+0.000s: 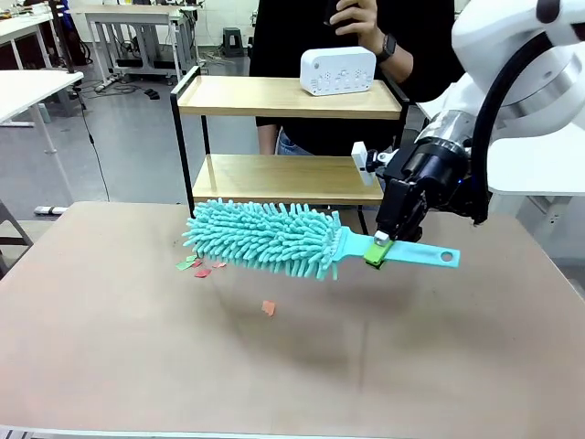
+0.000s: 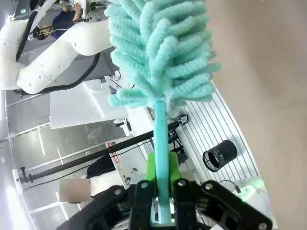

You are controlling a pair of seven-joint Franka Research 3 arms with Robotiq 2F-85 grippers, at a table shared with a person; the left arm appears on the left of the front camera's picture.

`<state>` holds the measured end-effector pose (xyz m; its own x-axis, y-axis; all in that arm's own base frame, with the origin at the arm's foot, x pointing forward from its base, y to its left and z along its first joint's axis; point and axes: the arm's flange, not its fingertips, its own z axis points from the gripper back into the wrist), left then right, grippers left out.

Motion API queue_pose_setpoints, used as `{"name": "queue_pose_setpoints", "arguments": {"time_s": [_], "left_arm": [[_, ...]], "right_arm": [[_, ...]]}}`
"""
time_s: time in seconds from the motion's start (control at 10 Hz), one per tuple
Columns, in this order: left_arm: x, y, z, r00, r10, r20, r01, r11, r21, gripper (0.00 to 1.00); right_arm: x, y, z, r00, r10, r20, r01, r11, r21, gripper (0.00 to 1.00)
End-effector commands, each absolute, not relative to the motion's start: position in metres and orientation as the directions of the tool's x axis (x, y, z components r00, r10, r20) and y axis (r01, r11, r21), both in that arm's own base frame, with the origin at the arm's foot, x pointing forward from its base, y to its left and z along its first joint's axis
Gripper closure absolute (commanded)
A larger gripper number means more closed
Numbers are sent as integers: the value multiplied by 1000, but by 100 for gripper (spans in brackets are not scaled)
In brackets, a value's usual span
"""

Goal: Clean the shelf.
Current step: Clean the remaining tier of the Shelf with the Duster once objects are removed.

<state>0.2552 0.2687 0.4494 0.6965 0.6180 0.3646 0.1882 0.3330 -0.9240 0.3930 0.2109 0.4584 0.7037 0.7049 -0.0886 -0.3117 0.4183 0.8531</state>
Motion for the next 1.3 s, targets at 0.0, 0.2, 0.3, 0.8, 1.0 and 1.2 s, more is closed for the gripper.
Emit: {"name": "queue_pose_setpoints", "arguments": {"time_s": [0.0, 0.2, 0.3, 0.8, 1.0, 1.2], "left_arm": [[253, 267, 450, 703, 608, 368, 193, 335, -922, 0], [253, 267, 450, 703, 608, 368, 193, 335, -922, 0], [253, 267, 450, 703, 608, 368, 193, 335, -922, 0], [253, 267, 450, 703, 608, 368, 193, 335, -922, 0], [253, 267, 450, 703, 608, 368, 193, 335, -922, 0], [253, 267, 450, 703, 608, 368, 193, 335, -922, 0]], "right_arm": [[390, 197, 463, 688, 723, -60, -327, 382, 864, 88], [380, 144, 481, 718, 693, -64, -249, 341, 907, 88], [364, 100, 496, 747, 664, -39, -207, 288, 935, 88], [276, -113, 496, 928, 373, 17, -65, 117, 991, 88], [264, -171, 477, 971, 232, 65, -74, 29, 997, 88], [243, -214, 457, 991, 78, 112, -114, 18, 993, 88]]}}
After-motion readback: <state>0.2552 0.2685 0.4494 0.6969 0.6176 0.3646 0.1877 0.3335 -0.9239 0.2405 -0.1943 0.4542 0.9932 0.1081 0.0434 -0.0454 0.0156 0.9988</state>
